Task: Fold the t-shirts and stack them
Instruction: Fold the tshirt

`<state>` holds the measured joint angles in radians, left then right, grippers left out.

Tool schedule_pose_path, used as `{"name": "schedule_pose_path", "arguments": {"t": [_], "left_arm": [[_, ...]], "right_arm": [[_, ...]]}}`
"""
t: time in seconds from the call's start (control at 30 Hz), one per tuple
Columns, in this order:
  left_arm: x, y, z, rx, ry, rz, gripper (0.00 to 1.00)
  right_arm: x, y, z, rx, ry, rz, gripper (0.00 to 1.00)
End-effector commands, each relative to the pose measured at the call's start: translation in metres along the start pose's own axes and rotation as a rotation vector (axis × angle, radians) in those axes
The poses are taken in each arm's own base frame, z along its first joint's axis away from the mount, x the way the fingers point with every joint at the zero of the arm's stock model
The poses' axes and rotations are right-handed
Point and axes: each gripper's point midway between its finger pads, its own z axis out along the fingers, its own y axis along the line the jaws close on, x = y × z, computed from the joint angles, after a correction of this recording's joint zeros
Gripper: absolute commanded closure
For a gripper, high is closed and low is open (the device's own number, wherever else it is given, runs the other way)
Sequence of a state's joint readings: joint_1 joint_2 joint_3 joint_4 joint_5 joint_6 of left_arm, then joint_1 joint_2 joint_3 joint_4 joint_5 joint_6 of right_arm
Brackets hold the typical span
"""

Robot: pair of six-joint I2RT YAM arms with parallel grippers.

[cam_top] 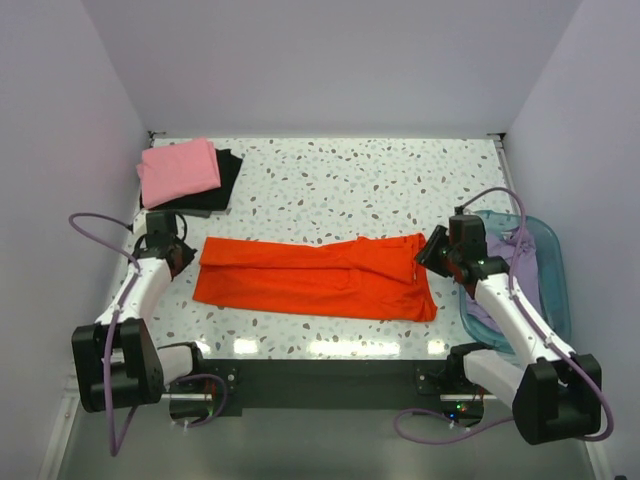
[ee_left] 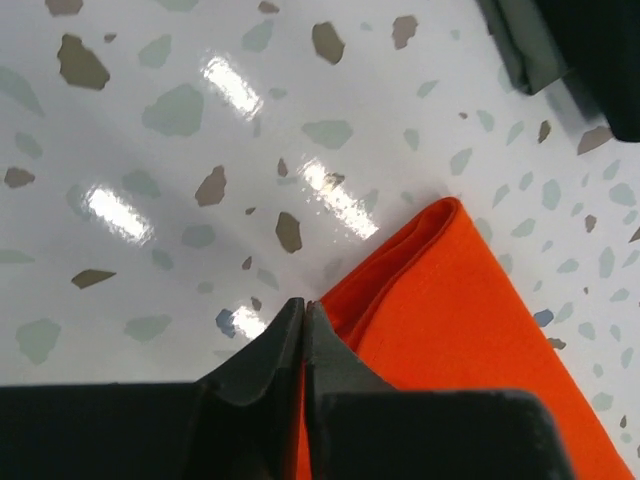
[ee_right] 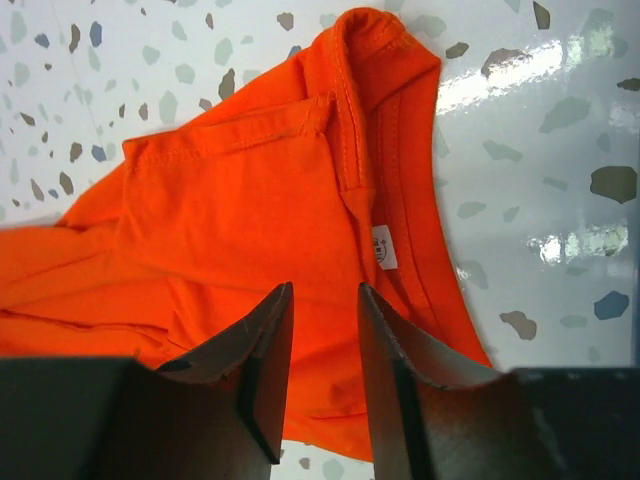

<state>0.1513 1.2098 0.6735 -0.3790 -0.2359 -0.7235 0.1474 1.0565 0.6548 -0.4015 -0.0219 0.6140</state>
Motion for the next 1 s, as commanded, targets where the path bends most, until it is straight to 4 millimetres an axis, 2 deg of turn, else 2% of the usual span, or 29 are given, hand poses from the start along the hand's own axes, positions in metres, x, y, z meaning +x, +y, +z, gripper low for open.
{"name": "schedule_pose_path", "arguments": {"t": [0.0, 0.03, 0.07, 0.1, 0.17, 0.2, 0.27, 0.3, 0.33, 0.37, 0.43, 0.47, 0.5, 0.57, 0.67, 0.8, 0.97], "left_arm": [[0.006, 0.013, -0.004, -0.029, -0.009, -0.065, 0.87], [0.006, 0.013, -0.005, -0.025, -0.012, -0.063, 0.69], [0.004, 0.012, -0.006, -0.016, -0.02, -0.061, 0.61], [0.0, 0.011, -0.01, -0.006, -0.034, -0.058, 0.56], [-0.01, 0.005, -0.016, 0.017, -0.064, -0.058, 0.54], [-0.017, 0.001, -0.02, 0.039, -0.085, -0.05, 0.54], [-0.024, -0.008, -0.024, 0.072, -0.096, -0.038, 0.55], [-0.031, -0.018, -0.025, 0.106, -0.106, -0.028, 0.55], [-0.031, -0.024, -0.025, 0.124, -0.094, -0.004, 0.57], [-0.034, -0.037, -0.028, 0.146, -0.1, 0.016, 0.58], [-0.028, -0.044, -0.02, 0.112, -0.08, 0.071, 0.6], [-0.02, -0.057, -0.021, 0.122, -0.071, 0.118, 0.61], [-0.016, -0.067, -0.017, 0.111, -0.064, 0.149, 0.62], [-0.008, -0.081, -0.015, 0.109, -0.066, 0.191, 0.64], [0.009, -0.085, 0.002, 0.101, -0.009, 0.196, 0.7], [0.031, -0.088, 0.026, 0.068, 0.055, 0.229, 0.74], [0.045, -0.092, 0.049, 0.045, 0.103, 0.242, 0.74]], "right_arm": [[0.0, 0.004, -0.009, -0.036, -0.017, 0.017, 0.62], [-0.004, 0.006, -0.013, -0.045, -0.029, 0.01, 0.56], [-0.006, 0.007, -0.014, -0.045, -0.037, -0.005, 0.45], [-0.01, 0.009, -0.017, -0.047, -0.045, -0.013, 0.41], [-0.015, 0.015, -0.018, -0.065, -0.041, -0.048, 0.39], [-0.024, 0.022, -0.019, -0.075, -0.05, -0.059, 0.4], [-0.024, 0.026, -0.007, -0.061, -0.007, -0.093, 0.41], [-0.024, 0.031, -0.004, -0.052, 0.004, -0.118, 0.42], [-0.035, 0.039, -0.003, -0.047, -0.017, -0.131, 0.43], [-0.031, 0.038, 0.008, -0.017, 0.015, -0.145, 0.43], [-0.043, 0.041, 0.016, 0.02, -0.002, -0.15, 0.46], [-0.044, 0.039, 0.02, 0.041, -0.001, -0.146, 0.48], [-0.041, 0.032, 0.031, 0.089, 0.023, -0.147, 0.49], [-0.054, 0.024, 0.037, 0.164, -0.012, -0.137, 0.5], [-0.052, 0.011, 0.054, 0.25, 0.011, -0.13, 0.5], [-0.048, 0.006, 0.073, 0.292, 0.036, -0.113, 0.49], [-0.04, -0.001, 0.097, 0.334, 0.081, -0.091, 0.5]]}}
